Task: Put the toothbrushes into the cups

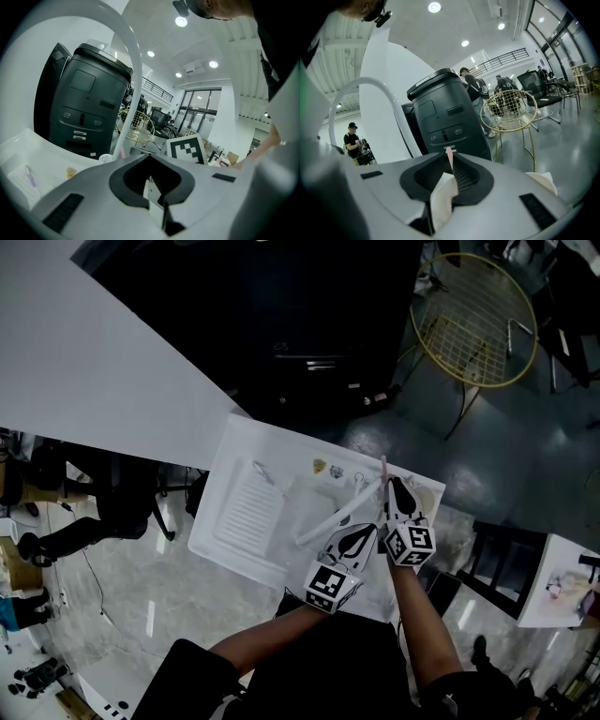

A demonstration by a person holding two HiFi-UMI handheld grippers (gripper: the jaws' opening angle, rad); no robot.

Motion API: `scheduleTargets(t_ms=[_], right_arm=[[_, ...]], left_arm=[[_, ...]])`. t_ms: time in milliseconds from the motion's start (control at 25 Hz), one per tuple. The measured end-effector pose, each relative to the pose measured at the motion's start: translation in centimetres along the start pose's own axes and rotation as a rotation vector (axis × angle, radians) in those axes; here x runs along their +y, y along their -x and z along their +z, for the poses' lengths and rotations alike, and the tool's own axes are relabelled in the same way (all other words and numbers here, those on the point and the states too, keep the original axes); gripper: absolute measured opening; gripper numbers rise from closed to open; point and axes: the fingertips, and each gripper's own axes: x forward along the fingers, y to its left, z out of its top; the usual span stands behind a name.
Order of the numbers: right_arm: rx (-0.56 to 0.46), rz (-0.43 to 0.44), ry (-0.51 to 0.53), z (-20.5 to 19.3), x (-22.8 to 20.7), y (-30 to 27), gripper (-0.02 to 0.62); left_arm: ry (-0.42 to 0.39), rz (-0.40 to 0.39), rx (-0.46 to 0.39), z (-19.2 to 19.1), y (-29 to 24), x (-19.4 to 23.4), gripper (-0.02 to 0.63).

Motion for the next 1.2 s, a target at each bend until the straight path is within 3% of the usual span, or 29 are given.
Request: scheduleTargets(t_ms=[400, 520, 640, 800, 1200], right_arm=[[-0.064, -0.033, 0.026, 2.0, 1.6, 3.1, 0.044], [-0.094, -0.016, 0.013, 3.6, 3.8, 4.5, 0.032], [-0.116, -0.017, 0.065, 5.4, 6.4, 6.4, 0.023], [-0.097, -0.095, 0.135, 6.1, 8.1, 9.1, 0.018], [-0.134, -0.274, 0.128, 5.6, 11.1, 16.9, 0.018]], left_arm=[[-0.036, -0.029, -0.028, 1.4, 1.8, -1.4, 0.012], [-0.064, -0.036, -0.036, 1.7, 2.9, -1.4, 0.012], [-0.065, -0.051, -0.051, 2.4, 4.1, -1.6, 0.012], [-0.070, -0.087, -0.093, 3.6, 5.5, -2.3, 0.013], [-0.128, -0.209, -0.104, 3.8, 8.3, -4.0, 0.012]])
